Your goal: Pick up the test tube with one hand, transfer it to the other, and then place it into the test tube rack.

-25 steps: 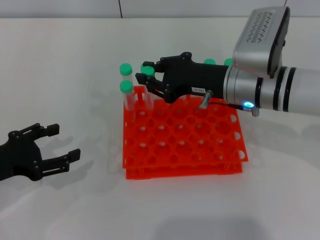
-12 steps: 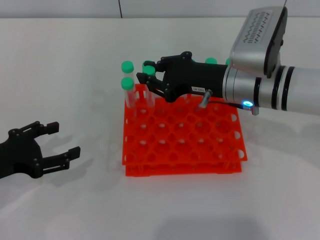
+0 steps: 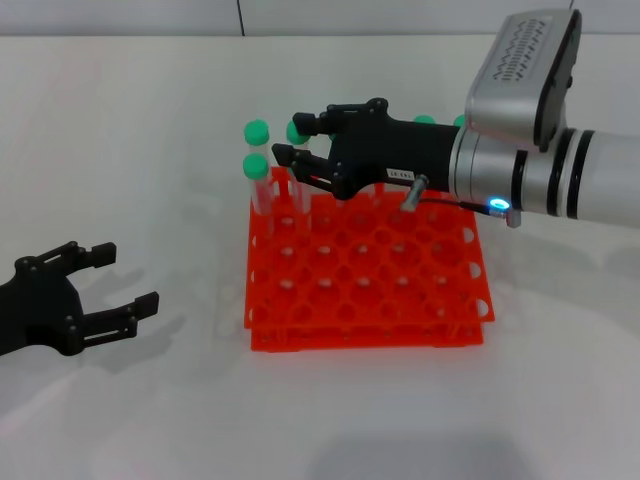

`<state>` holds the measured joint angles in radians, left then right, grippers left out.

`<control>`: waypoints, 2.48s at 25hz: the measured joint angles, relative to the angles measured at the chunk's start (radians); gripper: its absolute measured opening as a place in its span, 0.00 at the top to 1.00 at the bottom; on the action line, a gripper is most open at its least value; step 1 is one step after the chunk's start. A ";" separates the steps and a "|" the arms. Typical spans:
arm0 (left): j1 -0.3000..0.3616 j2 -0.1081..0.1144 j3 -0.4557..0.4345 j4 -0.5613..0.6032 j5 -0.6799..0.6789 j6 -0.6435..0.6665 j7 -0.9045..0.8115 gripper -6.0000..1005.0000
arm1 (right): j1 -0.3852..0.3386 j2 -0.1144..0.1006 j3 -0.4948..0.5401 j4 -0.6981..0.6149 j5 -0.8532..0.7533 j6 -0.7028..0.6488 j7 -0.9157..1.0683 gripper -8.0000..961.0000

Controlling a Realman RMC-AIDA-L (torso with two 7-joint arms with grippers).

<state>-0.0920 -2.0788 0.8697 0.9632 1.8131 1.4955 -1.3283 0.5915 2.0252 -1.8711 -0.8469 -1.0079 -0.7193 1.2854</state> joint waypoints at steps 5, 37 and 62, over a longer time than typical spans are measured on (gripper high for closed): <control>0.000 0.000 0.000 0.000 0.000 0.000 0.000 0.13 | -0.002 -0.001 0.001 0.001 0.000 0.000 0.000 0.54; -0.090 0.042 -0.001 -0.078 0.001 0.076 0.005 0.13 | -0.205 -0.048 0.673 0.137 -0.476 -0.749 -0.044 0.30; -0.202 0.091 -0.002 -0.169 0.080 0.190 -0.033 0.13 | -0.187 -0.062 0.667 0.174 -0.586 -0.769 -0.040 0.25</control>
<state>-0.2943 -1.9879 0.8678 0.7945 1.8928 1.6858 -1.3613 0.4050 1.9634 -1.2036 -0.6733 -1.5935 -1.4886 1.2450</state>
